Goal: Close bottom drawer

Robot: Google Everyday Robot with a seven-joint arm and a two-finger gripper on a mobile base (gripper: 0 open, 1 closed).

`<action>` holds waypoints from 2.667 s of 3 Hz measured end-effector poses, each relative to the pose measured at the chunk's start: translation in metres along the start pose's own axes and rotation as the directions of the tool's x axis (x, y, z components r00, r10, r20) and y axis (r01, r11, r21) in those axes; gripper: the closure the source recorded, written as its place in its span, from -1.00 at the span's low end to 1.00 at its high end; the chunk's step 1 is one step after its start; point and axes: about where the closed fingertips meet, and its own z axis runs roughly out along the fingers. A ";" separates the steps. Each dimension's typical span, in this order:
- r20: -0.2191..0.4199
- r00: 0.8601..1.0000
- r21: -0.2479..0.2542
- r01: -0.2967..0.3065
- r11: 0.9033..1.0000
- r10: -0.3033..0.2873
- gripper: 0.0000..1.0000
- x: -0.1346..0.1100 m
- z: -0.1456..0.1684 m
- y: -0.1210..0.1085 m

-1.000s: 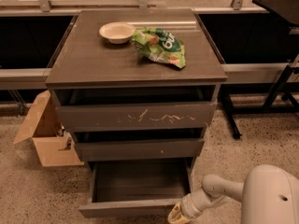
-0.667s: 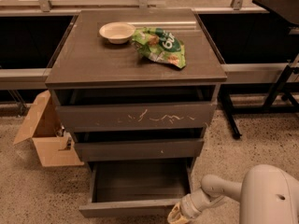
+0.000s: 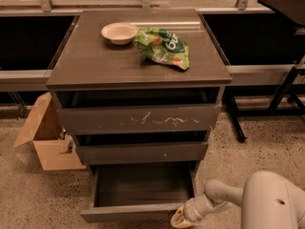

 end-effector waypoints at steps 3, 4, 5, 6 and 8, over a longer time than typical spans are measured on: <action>-0.004 1.000 0.106 0.002 0.994 -0.001 -0.93 0.022 -0.003 -0.051; 0.003 1.000 0.135 0.010 0.991 -0.010 -1.00 0.026 -0.009 -0.069; 0.017 1.000 0.166 0.022 0.986 -0.025 -1.00 0.031 -0.023 -0.089; 0.032 0.999 0.196 0.030 0.980 -0.037 -1.00 0.035 -0.039 -0.112; 0.058 0.996 0.219 0.048 0.975 -0.062 -1.00 0.036 -0.059 -0.140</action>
Offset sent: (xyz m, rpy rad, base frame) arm 0.0576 -0.0177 -0.0208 -0.0253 -0.0947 -0.0743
